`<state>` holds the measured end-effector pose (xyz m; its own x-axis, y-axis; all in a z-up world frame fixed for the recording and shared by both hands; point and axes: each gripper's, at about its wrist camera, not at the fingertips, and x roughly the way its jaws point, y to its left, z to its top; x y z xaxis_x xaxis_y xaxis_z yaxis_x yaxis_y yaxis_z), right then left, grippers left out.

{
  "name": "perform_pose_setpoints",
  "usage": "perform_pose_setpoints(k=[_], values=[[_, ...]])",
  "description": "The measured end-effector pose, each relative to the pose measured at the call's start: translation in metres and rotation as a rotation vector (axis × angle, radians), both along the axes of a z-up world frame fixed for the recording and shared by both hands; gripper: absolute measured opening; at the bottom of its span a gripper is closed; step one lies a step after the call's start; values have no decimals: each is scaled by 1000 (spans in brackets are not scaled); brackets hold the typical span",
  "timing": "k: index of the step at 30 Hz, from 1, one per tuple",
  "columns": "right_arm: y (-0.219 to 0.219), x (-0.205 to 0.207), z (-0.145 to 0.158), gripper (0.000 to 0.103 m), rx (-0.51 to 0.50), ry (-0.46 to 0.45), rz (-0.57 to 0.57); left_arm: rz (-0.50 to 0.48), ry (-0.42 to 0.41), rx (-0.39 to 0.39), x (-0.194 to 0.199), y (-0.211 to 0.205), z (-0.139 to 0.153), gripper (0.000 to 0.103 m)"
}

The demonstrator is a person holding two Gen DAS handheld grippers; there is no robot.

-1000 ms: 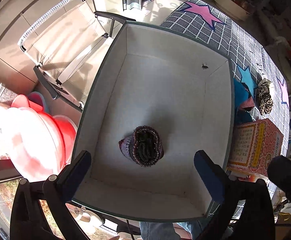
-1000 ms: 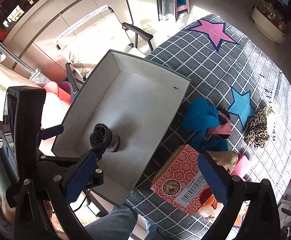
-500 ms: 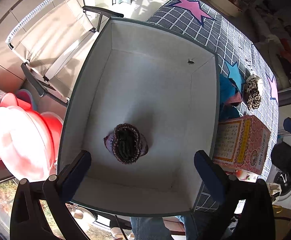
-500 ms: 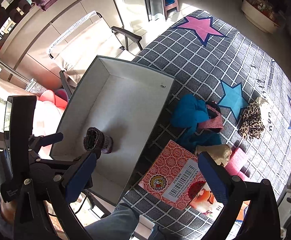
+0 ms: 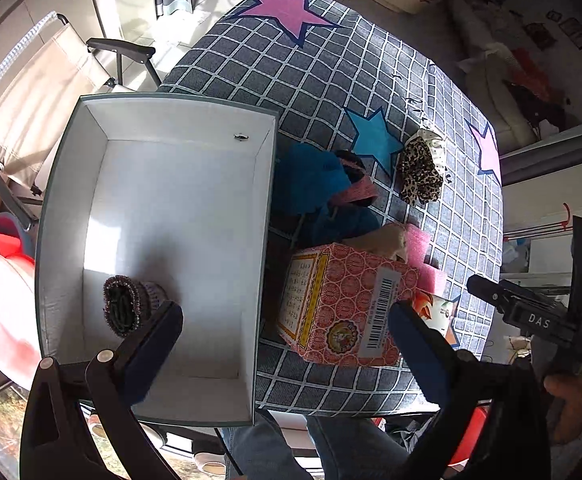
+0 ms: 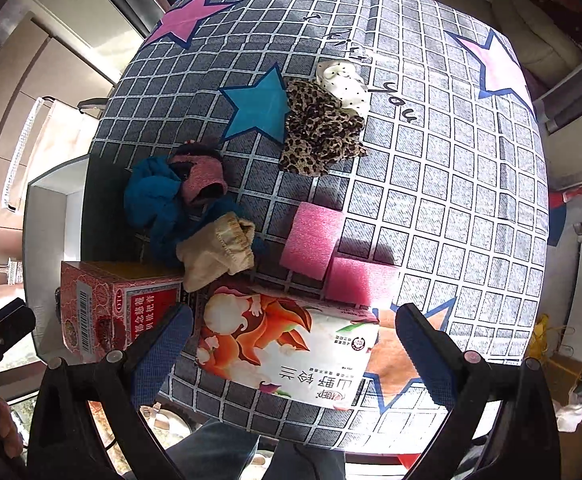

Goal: Organize soft objects
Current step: 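Move both tools back over the table toward the pink sponges and scrunchie, then grasp a pink sponge with the right tool while the left tool grasps the leopard-print scrunchie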

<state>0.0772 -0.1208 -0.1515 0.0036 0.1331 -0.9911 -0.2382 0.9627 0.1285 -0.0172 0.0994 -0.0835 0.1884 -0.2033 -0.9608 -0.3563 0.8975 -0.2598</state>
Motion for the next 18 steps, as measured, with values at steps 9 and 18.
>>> perform_pose_setpoints(k=[9,18], values=[[-70,19,-75,102,-3,163,-223,-86,40,28,61,-67,-2,103],[-62,30,-135,102,-13,264,-175,-108,75,48,114,-109,-15,103]])
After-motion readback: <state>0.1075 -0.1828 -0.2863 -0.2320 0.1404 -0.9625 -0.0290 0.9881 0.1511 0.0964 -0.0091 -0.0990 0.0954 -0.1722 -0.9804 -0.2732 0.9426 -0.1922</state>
